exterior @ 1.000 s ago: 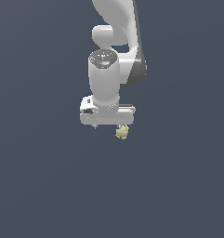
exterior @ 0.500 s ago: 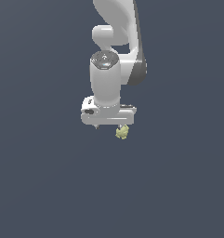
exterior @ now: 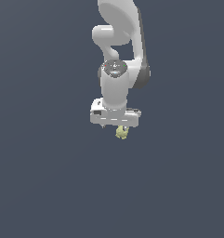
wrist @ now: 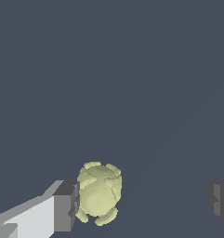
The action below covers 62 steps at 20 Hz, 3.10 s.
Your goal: Pick up the object and move it to a goal position.
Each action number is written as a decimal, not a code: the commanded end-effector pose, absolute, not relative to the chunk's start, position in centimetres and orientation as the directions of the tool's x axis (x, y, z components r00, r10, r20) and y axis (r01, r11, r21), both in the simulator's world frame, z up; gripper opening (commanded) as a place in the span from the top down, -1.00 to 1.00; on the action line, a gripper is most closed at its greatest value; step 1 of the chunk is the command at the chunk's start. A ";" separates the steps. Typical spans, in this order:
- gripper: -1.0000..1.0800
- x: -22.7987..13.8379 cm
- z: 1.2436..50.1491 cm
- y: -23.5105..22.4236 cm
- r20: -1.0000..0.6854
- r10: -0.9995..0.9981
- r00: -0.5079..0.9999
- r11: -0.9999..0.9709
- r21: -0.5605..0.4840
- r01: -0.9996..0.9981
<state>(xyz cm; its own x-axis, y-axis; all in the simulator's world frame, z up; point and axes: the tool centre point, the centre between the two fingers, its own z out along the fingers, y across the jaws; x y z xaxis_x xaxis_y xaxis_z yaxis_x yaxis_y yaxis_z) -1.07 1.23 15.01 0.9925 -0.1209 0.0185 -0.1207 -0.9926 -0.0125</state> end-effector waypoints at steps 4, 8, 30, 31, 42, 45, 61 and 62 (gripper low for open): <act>-0.92 -3.1 12.4 3.4 0.010 -0.202 0.979 -0.979 -0.009 -0.202; -0.92 -4.5 10.8 4.6 0.005 -0.252 0.968 -0.968 -0.005 -0.252; -0.92 -6.5 6.3 6.1 0.000 -0.314 0.949 -0.949 0.000 -0.314; -0.92 -6.5 5.8 6.1 0.000 -0.314 0.949 -0.949 0.000 -0.314; 1.00 -6.5 3.9 6.1 0.000 -0.315 0.949 -0.949 0.000 -0.315; 1.00 -6.5 3.9 6.1 0.000 -0.315 0.949 -0.949 0.000 -0.315; 1.00 -6.7 7.1 6.1 0.000 -0.315 0.949 -0.949 -0.001 -0.315; 1.00 -6.7 7.7 6.1 0.000 -0.315 0.949 -0.949 -0.001 -0.315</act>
